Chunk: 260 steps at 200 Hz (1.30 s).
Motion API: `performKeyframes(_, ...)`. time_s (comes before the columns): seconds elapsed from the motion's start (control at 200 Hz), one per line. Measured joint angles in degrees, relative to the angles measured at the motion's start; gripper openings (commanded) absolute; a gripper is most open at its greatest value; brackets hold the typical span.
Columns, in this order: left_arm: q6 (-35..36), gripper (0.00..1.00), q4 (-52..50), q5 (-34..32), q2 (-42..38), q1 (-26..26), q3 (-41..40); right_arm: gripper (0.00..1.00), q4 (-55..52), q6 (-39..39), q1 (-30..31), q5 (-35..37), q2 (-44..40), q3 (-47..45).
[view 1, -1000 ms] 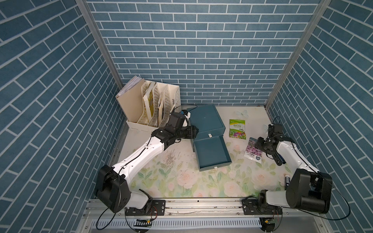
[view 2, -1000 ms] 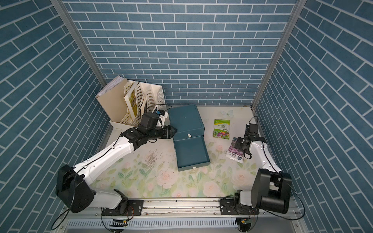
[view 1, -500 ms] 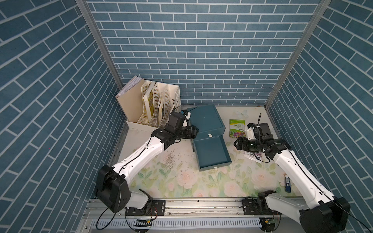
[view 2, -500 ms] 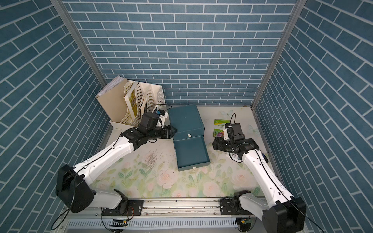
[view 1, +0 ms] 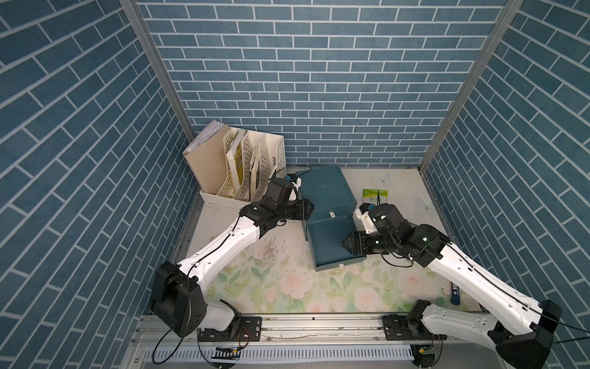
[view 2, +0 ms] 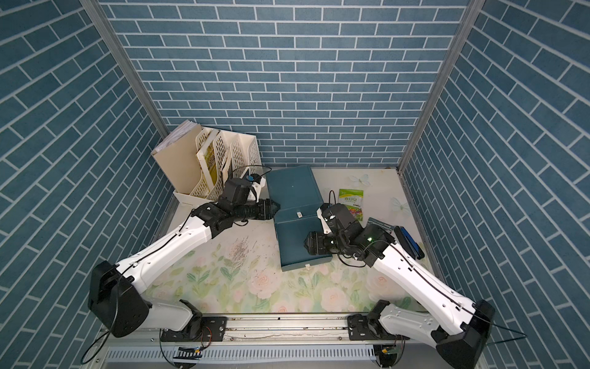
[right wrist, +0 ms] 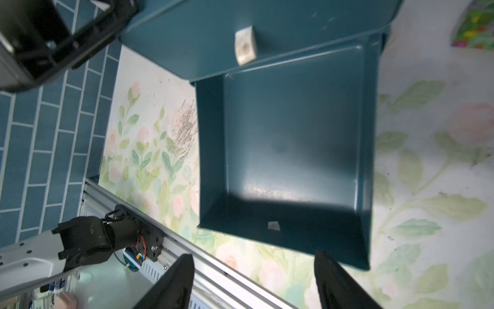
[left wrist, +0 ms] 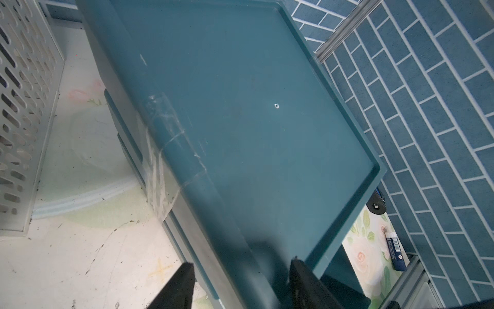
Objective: Take the seed bags out of the drawer
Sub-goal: Close the drawer in the storage box.
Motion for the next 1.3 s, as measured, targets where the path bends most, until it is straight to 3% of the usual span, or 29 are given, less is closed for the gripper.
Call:
performKeyframes(0.295, 0.0, 0.61, 0.0, 0.0, 0.0, 0.0, 0.0, 0.75, 1.9, 8.3, 13.2, 4.7, 1.8, -0.9)
performKeyframes(0.675, 0.0, 0.61, 0.0, 0.0, 0.0, 0.0, 0.0, 0.72, 5.4, 17.0, 23.4, 10.8, 2.0, -9.4)
performKeyframes(1.3, 0.0, 0.61, -0.1, 0.0, 0.0, 0.0, 0.0, 0.69, 13.4, 18.3, 26.4, 25.4, 1.0, -18.7)
